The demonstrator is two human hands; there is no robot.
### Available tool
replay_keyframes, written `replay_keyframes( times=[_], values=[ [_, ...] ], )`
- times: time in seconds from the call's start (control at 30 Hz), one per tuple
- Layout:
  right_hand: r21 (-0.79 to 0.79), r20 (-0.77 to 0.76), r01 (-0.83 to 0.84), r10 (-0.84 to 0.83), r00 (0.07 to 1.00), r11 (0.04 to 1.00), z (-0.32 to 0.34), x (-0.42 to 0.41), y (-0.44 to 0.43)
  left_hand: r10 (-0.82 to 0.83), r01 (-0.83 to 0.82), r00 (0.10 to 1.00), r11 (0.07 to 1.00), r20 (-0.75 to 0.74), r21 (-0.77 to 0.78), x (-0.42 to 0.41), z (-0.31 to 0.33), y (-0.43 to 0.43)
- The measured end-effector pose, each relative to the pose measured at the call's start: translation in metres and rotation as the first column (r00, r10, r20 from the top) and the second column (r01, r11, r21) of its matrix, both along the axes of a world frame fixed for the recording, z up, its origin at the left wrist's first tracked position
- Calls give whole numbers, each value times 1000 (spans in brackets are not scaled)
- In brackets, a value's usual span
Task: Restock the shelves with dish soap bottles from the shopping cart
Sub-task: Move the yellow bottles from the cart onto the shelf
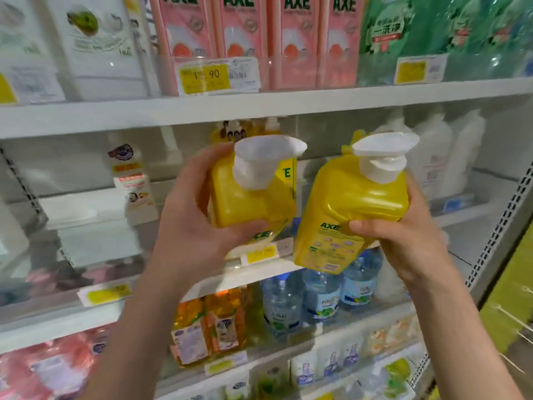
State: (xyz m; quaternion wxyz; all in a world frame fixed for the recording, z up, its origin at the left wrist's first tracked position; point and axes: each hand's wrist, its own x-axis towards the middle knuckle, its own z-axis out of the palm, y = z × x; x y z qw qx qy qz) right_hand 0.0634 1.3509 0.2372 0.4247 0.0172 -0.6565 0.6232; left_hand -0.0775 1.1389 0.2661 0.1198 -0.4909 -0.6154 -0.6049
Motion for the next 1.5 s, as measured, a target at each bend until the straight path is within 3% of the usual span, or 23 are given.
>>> replay_keyframes(
  times=[0.33, 0.63, 0.87, 1.07, 1.5],
  values=[
    [73, 5, -206, 206, 979, 976, 23, -60, 56, 168, -168, 983, 986, -78, 6, -27, 2, 48],
    [-21, 117, -317, 317, 941, 948, -4, -108, 79, 227, -225, 967, 974, 115, -31, -50, -24, 68],
    [-33, 187, -386, 385, 904, 922, -2, -126, 95, 128, -126, 946, 992, 299, -26, -65, -25, 77],
    [-25, 276, -444, 433, 858, 896, 6, -147, 109, 85, -80, 928, 996, 363, -30, -81, -19, 88],
    [77, 398, -276, 225, 890, 958, -9, -154, 102, 146, -107, 871, 988, 469, -110, -99, -15, 102]
  ],
)
